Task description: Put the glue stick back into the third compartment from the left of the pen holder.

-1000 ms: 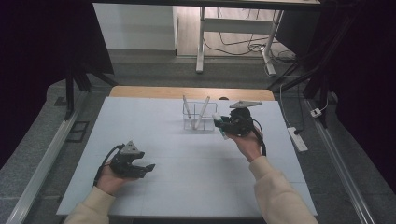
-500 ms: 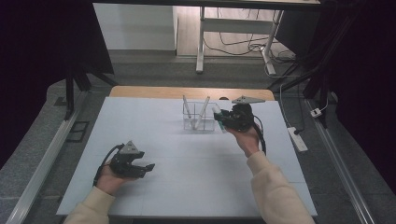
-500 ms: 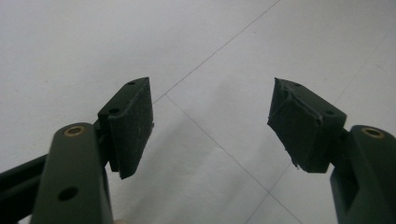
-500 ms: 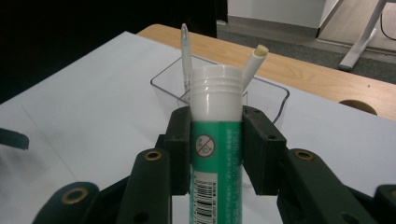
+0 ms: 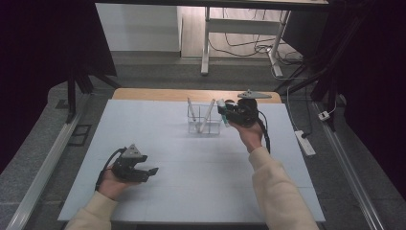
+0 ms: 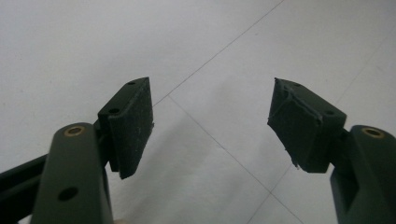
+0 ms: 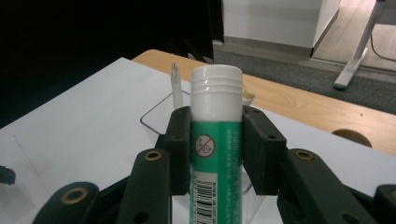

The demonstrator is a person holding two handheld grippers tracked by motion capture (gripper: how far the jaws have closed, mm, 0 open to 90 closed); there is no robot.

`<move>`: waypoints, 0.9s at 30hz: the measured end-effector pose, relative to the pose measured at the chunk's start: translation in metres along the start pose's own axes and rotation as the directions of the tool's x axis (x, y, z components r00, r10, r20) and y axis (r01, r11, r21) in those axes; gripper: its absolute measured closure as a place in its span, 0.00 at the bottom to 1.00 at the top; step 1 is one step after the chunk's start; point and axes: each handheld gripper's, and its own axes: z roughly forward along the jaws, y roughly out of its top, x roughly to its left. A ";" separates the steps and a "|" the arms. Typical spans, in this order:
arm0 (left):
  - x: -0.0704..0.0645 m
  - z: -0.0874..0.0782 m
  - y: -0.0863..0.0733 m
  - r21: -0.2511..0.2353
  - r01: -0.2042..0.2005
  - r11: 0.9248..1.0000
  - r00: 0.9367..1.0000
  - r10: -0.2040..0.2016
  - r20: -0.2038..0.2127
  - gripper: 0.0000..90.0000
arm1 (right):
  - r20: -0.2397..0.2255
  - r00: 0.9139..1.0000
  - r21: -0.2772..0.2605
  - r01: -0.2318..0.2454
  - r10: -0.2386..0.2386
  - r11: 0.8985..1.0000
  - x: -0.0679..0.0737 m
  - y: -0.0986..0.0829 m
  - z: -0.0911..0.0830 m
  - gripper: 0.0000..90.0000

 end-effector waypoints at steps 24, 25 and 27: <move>0.002 -0.002 -0.001 -0.003 0.003 1.000 1.000 -0.003 -0.003 0.34 | 0.020 1.000 -0.064 0.009 -0.008 0.998 -0.006 0.007 0.031 0.72; 0.003 -0.002 -0.001 -0.003 0.003 1.000 1.000 -0.003 -0.003 0.34 | 0.022 1.000 -0.066 0.009 -0.008 0.998 -0.007 0.007 0.033 0.72; 0.003 -0.002 -0.001 -0.005 0.005 1.000 1.000 -0.005 -0.003 0.34 | 0.023 1.000 -0.070 0.005 -0.003 0.998 -0.009 0.006 0.037 0.72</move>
